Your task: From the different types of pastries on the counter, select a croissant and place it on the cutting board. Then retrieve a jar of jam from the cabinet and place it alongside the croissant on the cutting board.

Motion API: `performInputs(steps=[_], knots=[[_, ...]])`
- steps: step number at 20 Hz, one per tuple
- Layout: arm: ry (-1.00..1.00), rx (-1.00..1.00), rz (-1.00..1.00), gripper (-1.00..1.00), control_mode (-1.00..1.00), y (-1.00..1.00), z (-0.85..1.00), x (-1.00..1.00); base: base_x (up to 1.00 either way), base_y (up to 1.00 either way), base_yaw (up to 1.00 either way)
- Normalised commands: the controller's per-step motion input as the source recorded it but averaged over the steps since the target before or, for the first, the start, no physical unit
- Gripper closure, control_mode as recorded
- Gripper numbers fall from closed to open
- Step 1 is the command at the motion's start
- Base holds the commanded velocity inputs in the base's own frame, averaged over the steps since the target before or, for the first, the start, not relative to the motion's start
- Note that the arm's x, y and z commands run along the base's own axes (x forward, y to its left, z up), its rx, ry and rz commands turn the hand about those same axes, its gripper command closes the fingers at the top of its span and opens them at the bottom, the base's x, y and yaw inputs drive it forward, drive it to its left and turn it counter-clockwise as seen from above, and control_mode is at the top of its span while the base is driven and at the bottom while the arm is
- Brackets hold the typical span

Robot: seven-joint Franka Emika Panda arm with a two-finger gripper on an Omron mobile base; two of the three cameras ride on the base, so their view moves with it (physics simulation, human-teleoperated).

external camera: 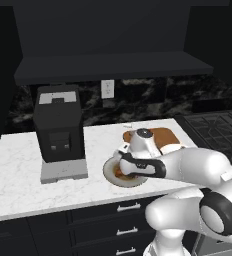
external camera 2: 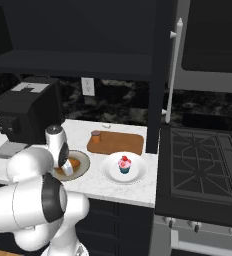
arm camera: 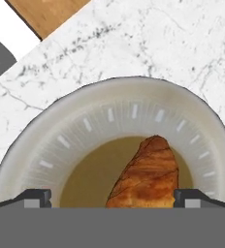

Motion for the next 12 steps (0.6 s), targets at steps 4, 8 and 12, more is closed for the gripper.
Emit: performInputs(steps=[4, 8, 12], knots=[[0.0, 0.03, 0.0, -1.0, -1.0, 0.03, -0.17, 0.34, 0.0, 0.0, 0.0], [-0.02, 0.03, 0.0, -1.0, -1.0, 0.1, -0.15, 0.48, 0.0, 0.0, 0.0], [0.0, 0.04, 0.0, -1.0, -1.0, 0.19, -0.05, 0.24, 0.0, 0.0, 0.0]])
